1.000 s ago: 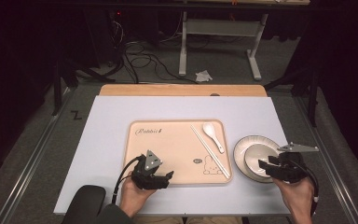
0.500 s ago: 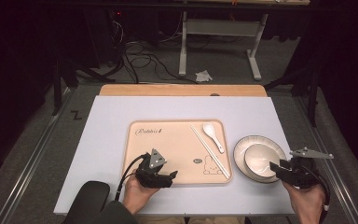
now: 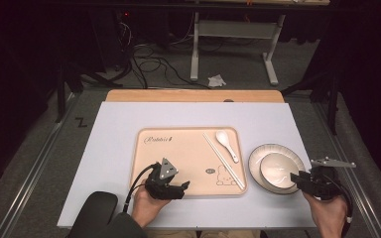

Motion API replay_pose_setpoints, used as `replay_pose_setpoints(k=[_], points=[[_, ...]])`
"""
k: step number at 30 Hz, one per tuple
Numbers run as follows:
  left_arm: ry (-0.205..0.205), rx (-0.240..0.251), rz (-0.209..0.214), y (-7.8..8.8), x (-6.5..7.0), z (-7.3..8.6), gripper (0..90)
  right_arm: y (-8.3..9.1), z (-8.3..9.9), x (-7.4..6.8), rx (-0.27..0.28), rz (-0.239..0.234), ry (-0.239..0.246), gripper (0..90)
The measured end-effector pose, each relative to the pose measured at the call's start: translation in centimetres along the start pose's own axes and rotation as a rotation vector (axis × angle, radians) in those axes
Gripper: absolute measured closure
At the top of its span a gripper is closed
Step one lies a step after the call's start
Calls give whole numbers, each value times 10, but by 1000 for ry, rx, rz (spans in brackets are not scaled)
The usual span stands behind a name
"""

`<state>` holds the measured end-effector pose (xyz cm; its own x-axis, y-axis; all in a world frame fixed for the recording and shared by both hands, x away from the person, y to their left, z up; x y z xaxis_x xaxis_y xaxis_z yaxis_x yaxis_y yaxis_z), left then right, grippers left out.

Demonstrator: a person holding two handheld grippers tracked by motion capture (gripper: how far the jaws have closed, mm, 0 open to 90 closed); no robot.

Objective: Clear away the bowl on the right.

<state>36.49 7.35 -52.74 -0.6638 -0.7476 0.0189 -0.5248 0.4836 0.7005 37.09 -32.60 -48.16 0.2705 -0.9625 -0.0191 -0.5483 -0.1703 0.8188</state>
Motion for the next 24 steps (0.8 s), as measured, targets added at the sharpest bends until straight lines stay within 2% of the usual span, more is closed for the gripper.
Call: replay_pose_setpoints(k=[6, 24], points=[[-7, -6, -4, 0, 2, 1, 275, -8, 0, 7, -26, -36, -24, 666], [23, -13, -40, 8, -2, 10, 275, -35, -14, 9, -108, -75, -14, 709]])
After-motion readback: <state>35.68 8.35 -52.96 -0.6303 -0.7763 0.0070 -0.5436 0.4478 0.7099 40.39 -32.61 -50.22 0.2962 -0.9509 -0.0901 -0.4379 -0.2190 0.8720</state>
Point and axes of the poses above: each handheld gripper's, and its own axes: y roughly backward along the jaws, z roughly out of its underside, x roughly to its right, the point moved 6 cm from there along -y, roughly forward along the jaws, and after that the axes turned 4 degrees about -x, right-handed, at the moved point
